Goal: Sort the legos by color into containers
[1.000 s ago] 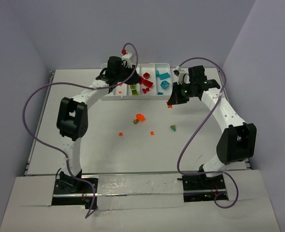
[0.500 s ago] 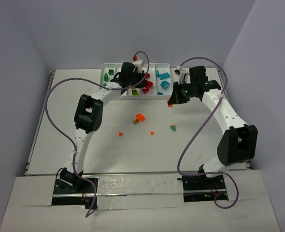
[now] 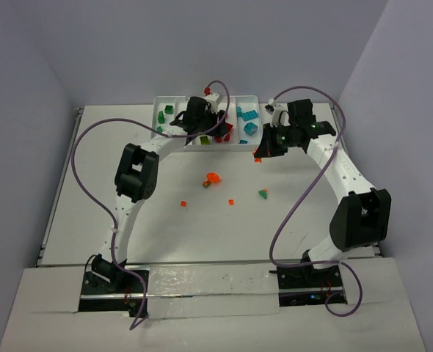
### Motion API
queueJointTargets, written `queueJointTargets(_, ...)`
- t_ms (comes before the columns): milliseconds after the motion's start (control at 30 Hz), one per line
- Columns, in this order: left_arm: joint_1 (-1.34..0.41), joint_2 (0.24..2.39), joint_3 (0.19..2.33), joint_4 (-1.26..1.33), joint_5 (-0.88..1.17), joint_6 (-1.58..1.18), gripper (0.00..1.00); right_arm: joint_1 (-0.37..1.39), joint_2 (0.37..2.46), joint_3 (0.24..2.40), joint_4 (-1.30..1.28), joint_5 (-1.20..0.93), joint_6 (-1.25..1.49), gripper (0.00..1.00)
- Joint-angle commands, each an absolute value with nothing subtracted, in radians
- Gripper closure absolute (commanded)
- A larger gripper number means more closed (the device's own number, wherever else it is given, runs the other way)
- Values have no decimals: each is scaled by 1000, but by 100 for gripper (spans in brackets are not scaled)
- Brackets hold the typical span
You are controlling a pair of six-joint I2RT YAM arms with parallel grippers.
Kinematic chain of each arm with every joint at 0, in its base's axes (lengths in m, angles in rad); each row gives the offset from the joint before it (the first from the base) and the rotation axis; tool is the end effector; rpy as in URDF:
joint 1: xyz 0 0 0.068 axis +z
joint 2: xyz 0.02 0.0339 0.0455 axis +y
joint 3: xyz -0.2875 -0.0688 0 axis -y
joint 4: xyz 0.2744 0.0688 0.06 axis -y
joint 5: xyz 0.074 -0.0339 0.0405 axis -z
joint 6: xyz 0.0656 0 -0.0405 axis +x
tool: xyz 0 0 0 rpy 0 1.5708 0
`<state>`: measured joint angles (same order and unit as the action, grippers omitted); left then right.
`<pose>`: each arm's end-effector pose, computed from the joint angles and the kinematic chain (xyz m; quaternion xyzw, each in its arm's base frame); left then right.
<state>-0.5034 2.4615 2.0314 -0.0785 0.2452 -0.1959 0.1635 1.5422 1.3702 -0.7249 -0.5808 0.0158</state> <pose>0.5513 -0.3218 0.1674 0.1923 0.8362 -0.2713 0.4361 0.3620 0.0962 0.3124 -0.1611 0.8948 0.2975 0.2913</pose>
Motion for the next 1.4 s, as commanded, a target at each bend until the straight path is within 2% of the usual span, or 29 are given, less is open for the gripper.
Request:
queueJointTargets(0, -509, 2392, 2118, -125, 258, -179, 35, 160, 1550, 1432, -680, -596, 42, 100)
queueJointTargets(100, -503, 2295, 2118, -149, 258, -163, 34, 168, 1558, 1452, -642, -576, 54, 100)
queueJointTargets(233, -451, 2140, 2090, -154, 305, -185, 26, 212, 1602, 1500, -579, -543, 86, 100)
queueJointTargets(400, -353, 1923, 2050, -262, 366, -204, 11, 295, 1741, 1628, -467, -493, 125, 100)
queueJointTargets(467, -272, 1818, 1956, -301, 385, -214, 2, 338, 1824, 1739, -450, -474, 142, 100)
queueJointTargets(633, -64, 1620, 1688, -342, 510, -303, 2, 450, 2132, 2035, -437, -411, 180, 100)
queueJointTargets(733, 42, 1522, 1565, -333, 574, -325, 1, 479, 2244, 2183, -389, -424, 248, 100)
queueJointTargets(867, 100, 1401, 1433, -302, 575, -314, 1, 496, 2397, 2233, -217, -411, 422, 100)
queueJointTargets(1100, 113, 1361, 1406, -304, 589, -315, 1, 499, 2499, 2229, -78, -343, 546, 100)
queueJointTargets(1367, 112, 1368, 1385, -299, 592, -324, 1, 502, 2609, 2311, -49, -370, 585, 84)
